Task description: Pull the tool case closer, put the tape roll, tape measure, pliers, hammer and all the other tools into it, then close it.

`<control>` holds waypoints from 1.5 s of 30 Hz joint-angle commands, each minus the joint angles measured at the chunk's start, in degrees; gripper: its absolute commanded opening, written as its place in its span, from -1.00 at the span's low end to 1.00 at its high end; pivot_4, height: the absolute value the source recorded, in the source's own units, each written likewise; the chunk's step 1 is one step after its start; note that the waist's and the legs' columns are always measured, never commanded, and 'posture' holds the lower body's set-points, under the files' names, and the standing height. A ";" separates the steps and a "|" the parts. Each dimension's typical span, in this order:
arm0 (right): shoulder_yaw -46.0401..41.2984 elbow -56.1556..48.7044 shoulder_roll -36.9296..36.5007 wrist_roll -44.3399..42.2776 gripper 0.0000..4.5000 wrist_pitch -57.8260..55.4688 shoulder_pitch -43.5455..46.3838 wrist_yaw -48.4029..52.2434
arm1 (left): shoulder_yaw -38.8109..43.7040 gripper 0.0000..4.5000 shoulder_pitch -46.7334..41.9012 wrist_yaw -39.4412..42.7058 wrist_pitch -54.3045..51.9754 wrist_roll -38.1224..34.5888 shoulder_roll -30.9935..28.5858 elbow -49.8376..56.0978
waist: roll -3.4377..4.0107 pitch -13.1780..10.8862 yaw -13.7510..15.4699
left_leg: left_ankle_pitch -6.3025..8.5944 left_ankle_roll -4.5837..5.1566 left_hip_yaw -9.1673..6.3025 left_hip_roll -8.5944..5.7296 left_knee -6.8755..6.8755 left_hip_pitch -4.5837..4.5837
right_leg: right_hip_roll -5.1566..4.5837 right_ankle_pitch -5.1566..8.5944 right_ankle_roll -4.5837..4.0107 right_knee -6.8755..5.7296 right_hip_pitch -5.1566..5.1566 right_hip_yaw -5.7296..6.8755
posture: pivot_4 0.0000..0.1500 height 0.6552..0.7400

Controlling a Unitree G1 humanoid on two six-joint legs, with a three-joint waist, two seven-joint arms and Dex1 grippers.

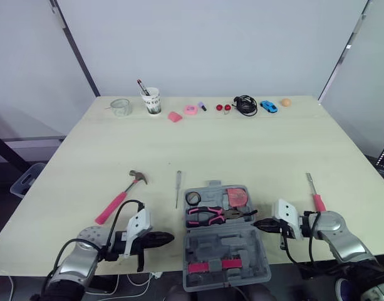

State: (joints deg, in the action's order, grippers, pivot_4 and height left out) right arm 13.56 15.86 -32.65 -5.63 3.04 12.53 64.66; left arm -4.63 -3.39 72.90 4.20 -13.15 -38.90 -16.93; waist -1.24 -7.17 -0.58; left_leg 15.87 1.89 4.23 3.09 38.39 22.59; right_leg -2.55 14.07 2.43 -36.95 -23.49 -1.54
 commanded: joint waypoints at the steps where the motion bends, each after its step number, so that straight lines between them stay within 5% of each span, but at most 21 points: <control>1: 0.80 0.16 0.35 0.95 -1.00 2.25 1.20 0.41 | -0.72 -0.99 -1.51 0.72 0.11 0.51 -0.09 0.02 | 0.00 0.00 0.00 | 0.00 0.00 0.00 0.00 0.00 0.00 | 0.00 0.00 0.00 0.00 0.00 0.00 | 1.00 1.00; 45: -1.21 2.23 2.26 1.62 -1.00 1.22 3.55 -2.22 | -6.02 -0.99 -14.29 -2.41 -1.79 6.35 9.71 -6.91 | 0.02 0.06 1.28 | -0.01 0.00 -0.02 -0.03 0.26 -0.06 | 0.10 -0.02 0.01 -0.21 0.10 -0.04 | 1.00 1.00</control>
State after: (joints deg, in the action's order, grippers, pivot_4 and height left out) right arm 12.60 19.24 -31.45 -3.10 3.85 14.63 62.93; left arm -9.94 -16.30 71.55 2.07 -6.87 -30.48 -24.34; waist -1.23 -7.11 0.70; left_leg 15.86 1.89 4.20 3.06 38.65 22.53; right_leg -2.46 14.05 2.45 -37.17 -23.39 -1.58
